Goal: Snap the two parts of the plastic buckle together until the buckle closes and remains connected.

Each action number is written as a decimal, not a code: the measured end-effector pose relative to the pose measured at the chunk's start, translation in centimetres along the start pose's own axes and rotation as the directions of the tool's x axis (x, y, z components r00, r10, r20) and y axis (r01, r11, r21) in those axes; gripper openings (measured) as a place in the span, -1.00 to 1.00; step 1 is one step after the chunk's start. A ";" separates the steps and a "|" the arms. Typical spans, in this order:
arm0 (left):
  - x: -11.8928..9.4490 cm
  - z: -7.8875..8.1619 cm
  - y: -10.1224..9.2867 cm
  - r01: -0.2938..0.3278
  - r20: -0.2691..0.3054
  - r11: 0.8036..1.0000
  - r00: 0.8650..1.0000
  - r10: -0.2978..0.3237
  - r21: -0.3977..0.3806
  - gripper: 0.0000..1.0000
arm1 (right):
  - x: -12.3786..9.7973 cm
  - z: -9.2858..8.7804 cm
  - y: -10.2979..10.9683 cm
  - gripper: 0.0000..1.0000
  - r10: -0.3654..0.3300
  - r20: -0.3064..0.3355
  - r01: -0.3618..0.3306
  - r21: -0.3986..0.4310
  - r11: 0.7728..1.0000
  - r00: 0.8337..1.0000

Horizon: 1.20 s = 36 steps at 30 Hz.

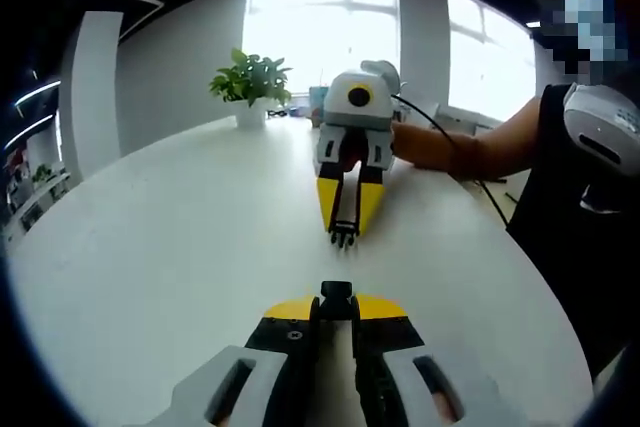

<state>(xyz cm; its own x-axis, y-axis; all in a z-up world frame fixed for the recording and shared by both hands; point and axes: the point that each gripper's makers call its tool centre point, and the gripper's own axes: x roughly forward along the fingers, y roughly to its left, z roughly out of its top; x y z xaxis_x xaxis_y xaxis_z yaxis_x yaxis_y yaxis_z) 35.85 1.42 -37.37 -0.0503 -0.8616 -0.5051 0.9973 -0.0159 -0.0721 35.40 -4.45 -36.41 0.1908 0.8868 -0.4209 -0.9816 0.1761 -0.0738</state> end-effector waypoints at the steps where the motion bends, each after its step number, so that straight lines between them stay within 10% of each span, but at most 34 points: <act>1: 0.0 0.0 0.0 0.002 -0.001 1.000 1.000 -0.002 -0.002 -0.78 | 0.0 0.0 0.0 -0.78 0.000 0.000 0.000 0.000 1.000 1.000; 36: 0.6 -0.2 -0.8 0.027 -0.018 1.000 0.999 -0.027 -0.001 -0.78 | 0.6 -0.2 0.6 -0.78 0.016 -0.022 -0.016 0.012 1.000 1.000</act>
<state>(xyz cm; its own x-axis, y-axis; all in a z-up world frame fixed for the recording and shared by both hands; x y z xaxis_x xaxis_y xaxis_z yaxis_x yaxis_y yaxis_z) 35.02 1.03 -37.76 -0.0782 -0.8516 -0.5183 0.9955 -0.0387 -0.0865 34.88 -3.90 -36.91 0.1745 0.8798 -0.4421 -0.9843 0.1671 -0.0561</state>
